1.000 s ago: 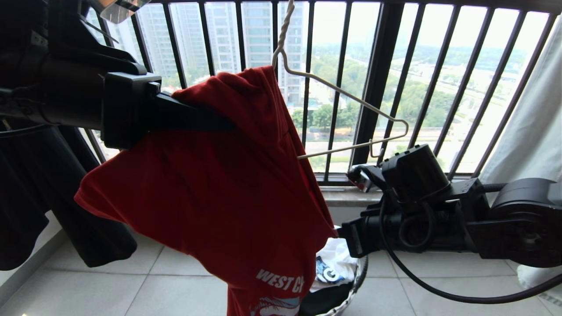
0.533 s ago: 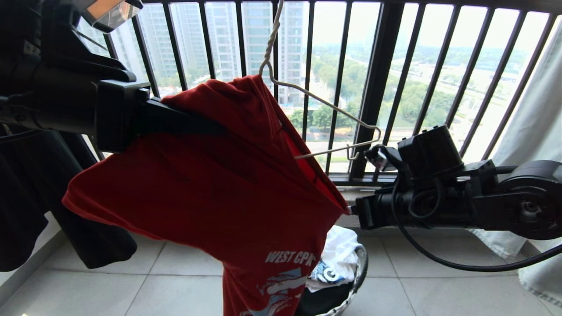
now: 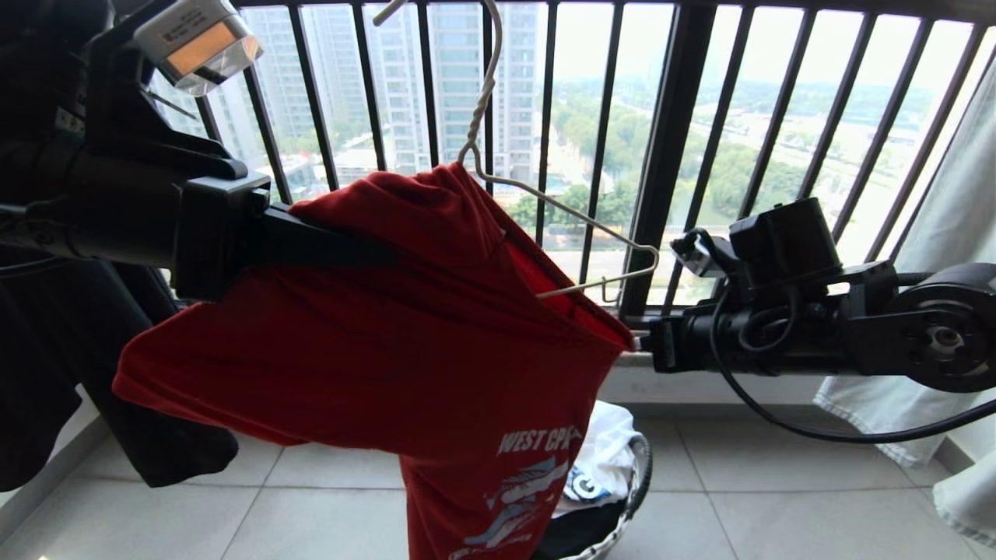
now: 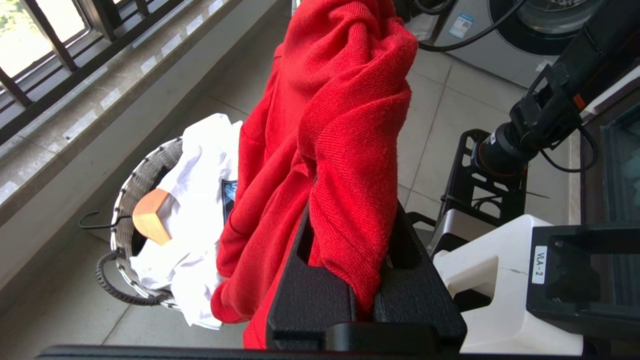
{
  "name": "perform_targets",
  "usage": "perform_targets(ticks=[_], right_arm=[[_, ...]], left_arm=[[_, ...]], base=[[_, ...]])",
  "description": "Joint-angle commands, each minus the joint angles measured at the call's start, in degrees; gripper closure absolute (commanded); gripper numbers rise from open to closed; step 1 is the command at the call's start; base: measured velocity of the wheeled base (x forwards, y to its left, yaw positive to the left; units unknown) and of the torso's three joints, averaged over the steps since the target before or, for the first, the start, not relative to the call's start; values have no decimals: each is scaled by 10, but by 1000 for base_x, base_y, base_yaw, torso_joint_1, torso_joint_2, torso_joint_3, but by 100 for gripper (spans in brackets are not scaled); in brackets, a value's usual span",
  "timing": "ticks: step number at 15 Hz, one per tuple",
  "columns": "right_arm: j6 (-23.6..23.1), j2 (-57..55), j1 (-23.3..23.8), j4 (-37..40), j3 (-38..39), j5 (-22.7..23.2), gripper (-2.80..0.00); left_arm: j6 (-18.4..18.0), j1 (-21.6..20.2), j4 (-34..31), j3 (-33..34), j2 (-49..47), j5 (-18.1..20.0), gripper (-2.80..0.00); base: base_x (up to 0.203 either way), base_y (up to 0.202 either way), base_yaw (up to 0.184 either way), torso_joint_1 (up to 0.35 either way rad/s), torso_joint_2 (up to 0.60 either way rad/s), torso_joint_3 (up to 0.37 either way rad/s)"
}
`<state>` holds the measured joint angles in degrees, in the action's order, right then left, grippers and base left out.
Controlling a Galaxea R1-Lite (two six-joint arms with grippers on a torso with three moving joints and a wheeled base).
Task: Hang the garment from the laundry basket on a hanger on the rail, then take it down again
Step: Hang the clothes on the clothes rack
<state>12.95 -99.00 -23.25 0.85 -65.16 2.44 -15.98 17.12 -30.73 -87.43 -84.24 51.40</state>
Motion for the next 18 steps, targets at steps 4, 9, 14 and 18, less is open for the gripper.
perform_targets(ticks=[4, 9, 14, 18], right_arm=[[1, -1, 24, 4, -16, 1, 0], [0, 7, 29, 10, -22, 1, 0], [-2, 22, 35, 13, -23, 0, 0], [-2, 29, 46, 13, -29, 0, 0]], left_arm=[[-2, 0, -2, 14, 2, 3, 0], [-4, 1, 12, 31, 1, 3, 0], [-1, 4, 41, 52, -1, 2, 0], [-1, 4, 41, 60, -1, -2, 0]], base=[[0, 0, 0, 0, 0, 0], [0, 0, 0, 0, 0, 0], [0, 0, 0, 0, 0, 0], [0, 0, 0, 0, 0, 0]])
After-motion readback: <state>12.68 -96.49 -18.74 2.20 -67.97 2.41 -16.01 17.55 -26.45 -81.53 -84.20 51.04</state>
